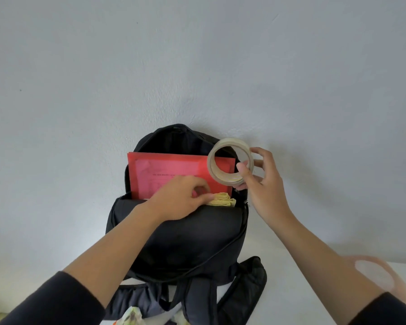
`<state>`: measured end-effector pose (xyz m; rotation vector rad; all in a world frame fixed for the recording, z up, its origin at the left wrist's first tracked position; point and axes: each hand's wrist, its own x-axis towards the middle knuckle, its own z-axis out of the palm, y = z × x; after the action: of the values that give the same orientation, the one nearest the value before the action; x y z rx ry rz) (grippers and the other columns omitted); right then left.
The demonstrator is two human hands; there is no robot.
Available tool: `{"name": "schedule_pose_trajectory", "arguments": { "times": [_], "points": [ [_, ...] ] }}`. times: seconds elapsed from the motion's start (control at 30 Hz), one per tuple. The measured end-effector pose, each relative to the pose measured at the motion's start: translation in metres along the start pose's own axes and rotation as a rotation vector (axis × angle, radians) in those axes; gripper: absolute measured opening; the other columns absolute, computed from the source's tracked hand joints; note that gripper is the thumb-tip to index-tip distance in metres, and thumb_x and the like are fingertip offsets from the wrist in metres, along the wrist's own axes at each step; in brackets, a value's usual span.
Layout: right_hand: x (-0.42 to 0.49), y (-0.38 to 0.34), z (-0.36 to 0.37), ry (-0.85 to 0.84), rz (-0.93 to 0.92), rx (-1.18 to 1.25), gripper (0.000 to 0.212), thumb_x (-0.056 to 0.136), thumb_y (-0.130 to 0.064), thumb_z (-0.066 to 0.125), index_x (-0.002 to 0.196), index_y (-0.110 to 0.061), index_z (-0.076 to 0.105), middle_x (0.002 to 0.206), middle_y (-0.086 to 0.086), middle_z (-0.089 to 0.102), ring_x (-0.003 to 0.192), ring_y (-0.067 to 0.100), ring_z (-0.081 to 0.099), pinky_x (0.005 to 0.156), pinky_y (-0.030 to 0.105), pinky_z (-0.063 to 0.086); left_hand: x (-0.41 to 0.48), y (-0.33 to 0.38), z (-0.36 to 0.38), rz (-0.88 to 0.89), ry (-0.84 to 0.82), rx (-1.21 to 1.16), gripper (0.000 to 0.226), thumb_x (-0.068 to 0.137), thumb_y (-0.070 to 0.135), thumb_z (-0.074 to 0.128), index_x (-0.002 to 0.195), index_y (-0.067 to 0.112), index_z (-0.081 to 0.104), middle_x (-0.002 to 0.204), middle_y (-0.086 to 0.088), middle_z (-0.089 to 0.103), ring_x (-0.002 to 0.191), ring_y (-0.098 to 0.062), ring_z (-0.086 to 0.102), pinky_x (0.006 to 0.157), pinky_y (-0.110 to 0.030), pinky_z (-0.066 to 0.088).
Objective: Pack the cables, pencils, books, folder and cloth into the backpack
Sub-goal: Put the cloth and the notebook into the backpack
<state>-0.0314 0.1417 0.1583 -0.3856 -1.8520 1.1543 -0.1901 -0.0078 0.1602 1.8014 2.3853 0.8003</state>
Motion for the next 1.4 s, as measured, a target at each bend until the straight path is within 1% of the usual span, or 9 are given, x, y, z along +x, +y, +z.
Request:
{"name": "schedule_pose_trajectory", "arguments": {
  "times": [0.2,0.4,0.47,0.6,0.77,0.87,1.03,1.2,1.4],
  "points": [
    [0.013,-0.016,0.01,-0.003,0.086,0.239,0.041,0.098,-0.028,0.066,0.133,-0.025,0.045,0.117,0.004,0.061,0.073,0.031,0.077,0.082,0.048,0.063,0.008,-0.013,-0.043,0.05,0.605,0.178,0.023,0.095,0.039,0.061,0.112,0.025,0.068,0.11,0.007,0.062,0.109,-0.016,0.05,0.096,-0.034,0.037],
    [0.032,-0.032,0.031,-0.05,0.024,0.153,0.043,0.094,-0.037,0.071,0.129,-0.032,0.047,0.118,0.004,0.063,0.079,0.028,0.077,0.081,0.045,0.063,0.001,-0.019,-0.055,0.014,0.255,0.347,0.05,0.094,0.068,0.037,0.113,0.035,0.069,0.096,0.013,0.071,0.093,-0.011,0.065,0.098,-0.042,0.039],
    [0.037,-0.037,0.032,-0.087,-0.022,0.088,0.042,0.095,-0.031,0.071,0.13,-0.027,0.048,0.114,0.004,0.064,0.07,0.023,0.076,0.072,0.03,0.063,-0.008,-0.015,-0.061,0.085,0.199,0.302,0.037,0.092,0.063,0.05,0.104,0.038,0.074,0.085,0.012,0.074,0.079,-0.008,0.067,0.091,-0.039,0.048],
    [0.041,-0.043,0.03,-0.133,-0.084,-0.099,0.037,0.093,-0.038,0.073,0.123,-0.03,0.054,0.107,-0.009,0.065,0.059,0.013,0.069,0.064,0.02,0.053,-0.031,-0.015,-0.049,0.103,0.024,0.24,0.034,0.098,0.032,0.067,0.13,0.043,0.067,0.106,0.016,0.076,0.092,-0.003,0.068,0.092,-0.027,0.051],
    [0.048,-0.045,0.019,-0.238,-0.128,-0.446,0.026,0.091,-0.047,0.072,0.111,-0.034,0.061,0.111,-0.013,0.064,0.073,0.0,0.057,0.066,0.022,0.041,-0.055,-0.032,-0.034,0.128,0.057,0.03,0.036,0.097,0.017,0.069,0.127,0.038,0.071,0.123,0.028,0.069,0.117,0.015,0.058,0.107,-0.019,0.046],
    [0.05,-0.044,0.022,-0.306,-0.189,-0.547,0.028,0.092,-0.04,0.072,0.113,-0.031,0.057,0.106,-0.003,0.068,0.07,0.017,0.061,0.066,0.031,0.048,-0.063,-0.031,-0.038,0.142,0.121,0.077,0.034,0.1,0.022,0.065,0.127,0.042,0.07,0.117,0.031,0.071,0.109,0.011,0.064,0.097,-0.022,0.053],
    [0.058,-0.039,0.043,-0.405,-0.302,-0.707,0.027,0.091,-0.034,0.074,0.112,-0.029,0.057,0.081,-0.004,0.058,0.063,0.012,0.05,0.061,0.03,0.037,-0.058,-0.026,-0.052,0.179,0.195,0.205,0.032,0.103,0.024,0.055,0.125,0.042,0.069,0.106,0.022,0.075,0.094,-0.003,0.068,0.079,-0.031,0.055],
    [0.079,-0.035,0.06,-0.566,-0.265,-0.852,0.026,0.089,-0.029,0.078,0.113,-0.021,0.073,0.098,-0.003,0.068,0.088,0.018,0.062,0.08,0.036,0.05,-0.045,-0.031,-0.058,0.186,0.216,0.243,0.031,0.102,0.02,0.055,0.123,0.036,0.071,0.096,0.014,0.074,0.082,-0.009,0.066,0.071,-0.025,0.047],
    [0.099,-0.027,0.062,-0.764,-0.085,-0.728,0.039,0.097,-0.028,0.07,0.134,-0.036,0.065,0.118,-0.024,0.062,0.113,0.003,0.055,0.083,0.013,0.039,-0.033,-0.036,-0.062,0.178,0.283,0.205,0.03,0.098,0.03,0.052,0.119,0.03,0.073,0.101,0.014,0.075,0.093,-0.011,0.069,0.084,-0.04,0.054]
  ]
}}
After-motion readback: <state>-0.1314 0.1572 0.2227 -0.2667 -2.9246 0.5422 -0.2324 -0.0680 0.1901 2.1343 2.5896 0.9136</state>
